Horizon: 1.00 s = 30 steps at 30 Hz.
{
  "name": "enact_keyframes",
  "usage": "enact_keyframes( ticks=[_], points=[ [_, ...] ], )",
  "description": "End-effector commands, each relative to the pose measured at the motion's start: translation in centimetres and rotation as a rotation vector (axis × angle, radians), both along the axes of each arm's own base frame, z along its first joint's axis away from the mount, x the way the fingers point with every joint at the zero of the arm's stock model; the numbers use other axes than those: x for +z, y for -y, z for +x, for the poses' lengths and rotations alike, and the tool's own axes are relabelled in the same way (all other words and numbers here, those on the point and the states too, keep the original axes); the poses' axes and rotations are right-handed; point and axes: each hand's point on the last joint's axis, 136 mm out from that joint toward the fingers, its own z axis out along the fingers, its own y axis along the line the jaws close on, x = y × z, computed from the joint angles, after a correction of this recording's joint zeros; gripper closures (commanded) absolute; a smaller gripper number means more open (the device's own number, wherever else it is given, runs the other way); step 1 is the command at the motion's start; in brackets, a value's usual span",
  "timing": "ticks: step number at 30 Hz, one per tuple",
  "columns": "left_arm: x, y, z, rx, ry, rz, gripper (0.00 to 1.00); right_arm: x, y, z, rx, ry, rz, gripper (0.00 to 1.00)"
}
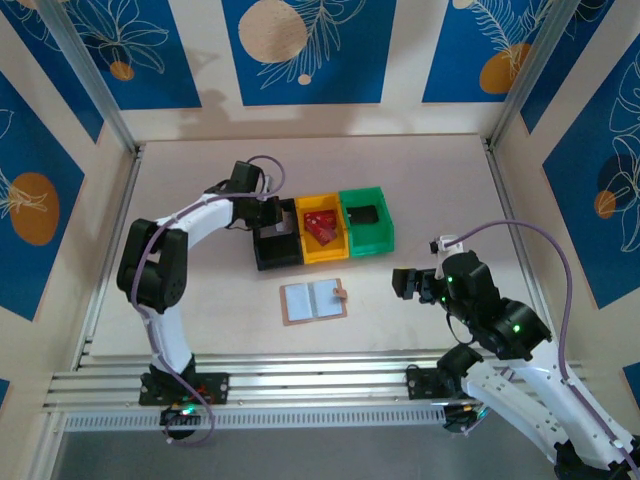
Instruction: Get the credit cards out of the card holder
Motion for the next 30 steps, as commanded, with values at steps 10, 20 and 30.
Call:
enact_keyframes(
  ticks=[10, 20, 30],
  points=[
    [0.9, -0.8, 0.4, -0.005, -0.005, 0.025, 0.75, 0.0, -0.2, -0.1, 0.02, 0.016, 0.003, 0.01],
    [2.7, -1.7, 0.8, -0.007, 0.022, 0.055, 0.66, -0.1, -0.3, -0.1, 0.021, 0.014, 0.003, 0.01],
    [6.1, -3.2, 1.8, 0.012, 0.08, 0.067, 0.62, -0.1, -0.3, 0.0, 0.024, 0.015, 0.004, 0.01]
  ],
)
